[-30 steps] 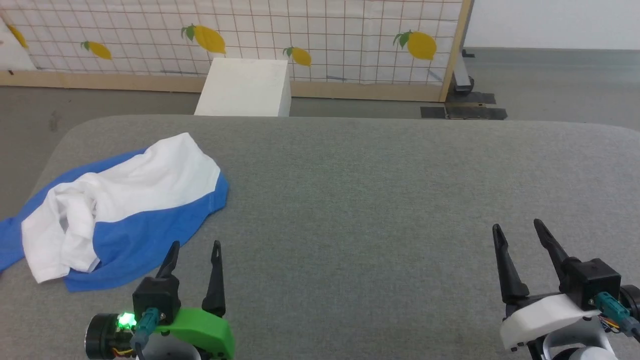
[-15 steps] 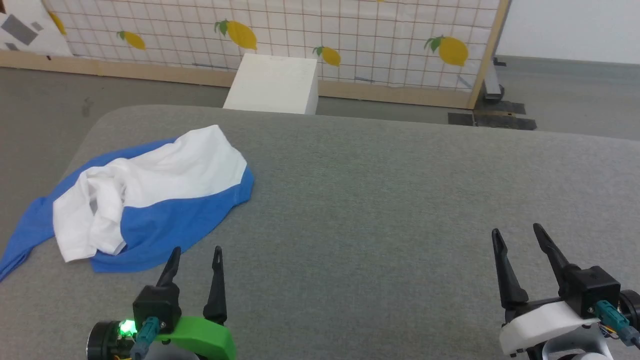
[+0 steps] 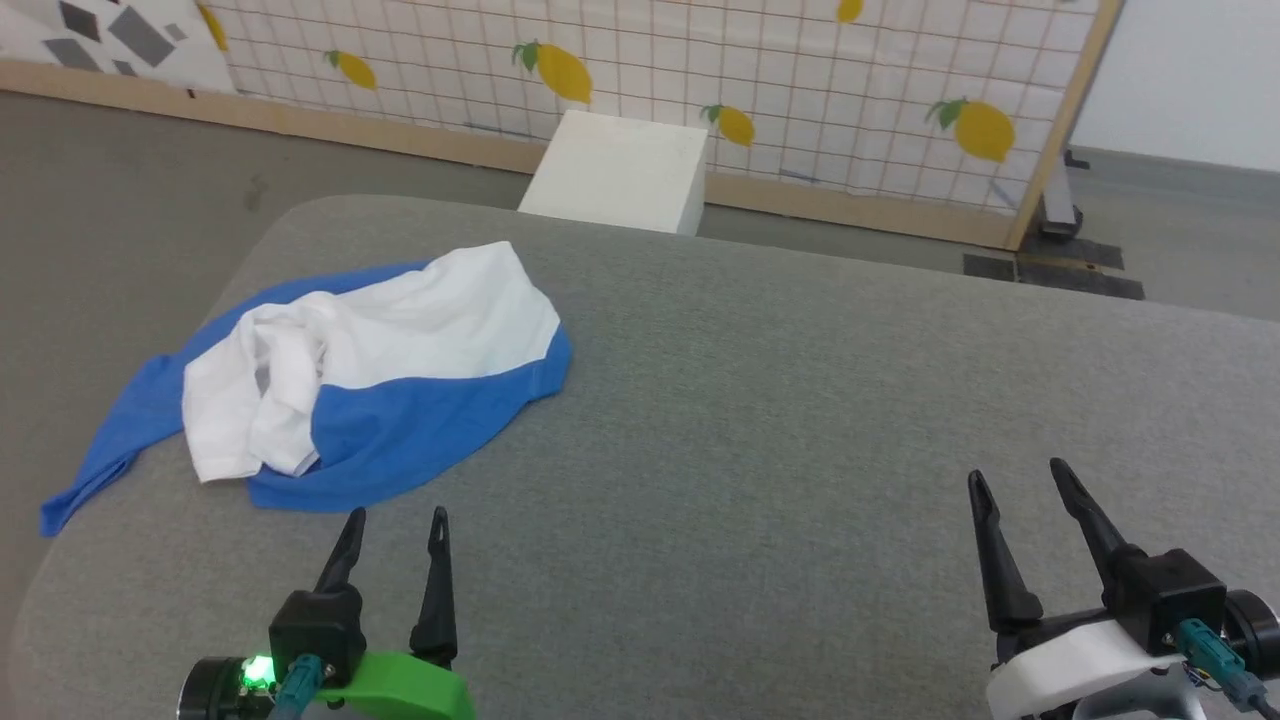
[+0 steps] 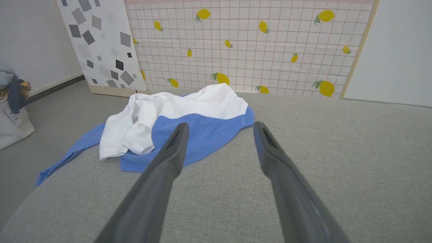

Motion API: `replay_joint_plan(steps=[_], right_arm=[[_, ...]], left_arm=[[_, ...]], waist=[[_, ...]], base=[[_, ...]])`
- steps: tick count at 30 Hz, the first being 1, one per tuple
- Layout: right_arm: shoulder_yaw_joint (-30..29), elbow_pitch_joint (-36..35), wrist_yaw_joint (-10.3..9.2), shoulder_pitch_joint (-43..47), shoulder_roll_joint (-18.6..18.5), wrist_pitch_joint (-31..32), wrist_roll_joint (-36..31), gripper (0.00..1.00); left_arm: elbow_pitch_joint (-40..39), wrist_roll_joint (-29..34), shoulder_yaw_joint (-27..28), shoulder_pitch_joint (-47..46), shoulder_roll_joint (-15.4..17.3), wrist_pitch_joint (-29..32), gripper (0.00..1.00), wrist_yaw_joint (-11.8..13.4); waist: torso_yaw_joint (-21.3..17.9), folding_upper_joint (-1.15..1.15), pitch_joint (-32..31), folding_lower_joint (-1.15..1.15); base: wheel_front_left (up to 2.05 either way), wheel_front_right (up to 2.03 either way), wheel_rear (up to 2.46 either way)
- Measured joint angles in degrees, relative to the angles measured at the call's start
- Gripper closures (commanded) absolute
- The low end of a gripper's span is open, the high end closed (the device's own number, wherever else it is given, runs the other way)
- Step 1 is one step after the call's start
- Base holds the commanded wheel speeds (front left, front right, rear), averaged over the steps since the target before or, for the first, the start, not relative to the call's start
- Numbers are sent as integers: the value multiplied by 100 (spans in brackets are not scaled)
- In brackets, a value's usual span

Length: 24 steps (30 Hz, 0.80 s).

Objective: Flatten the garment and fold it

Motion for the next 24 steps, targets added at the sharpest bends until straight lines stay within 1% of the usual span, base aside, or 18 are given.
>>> replay_joint_plan(steps=[24], right_arm=[[276, 64, 0, 108, 1, -223, 63, 0]], left_arm=[[7, -52, -32, 271, 1, -285, 0, -1]], waist=[[1032, 0, -112, 0]], base=[[0, 0, 0]])
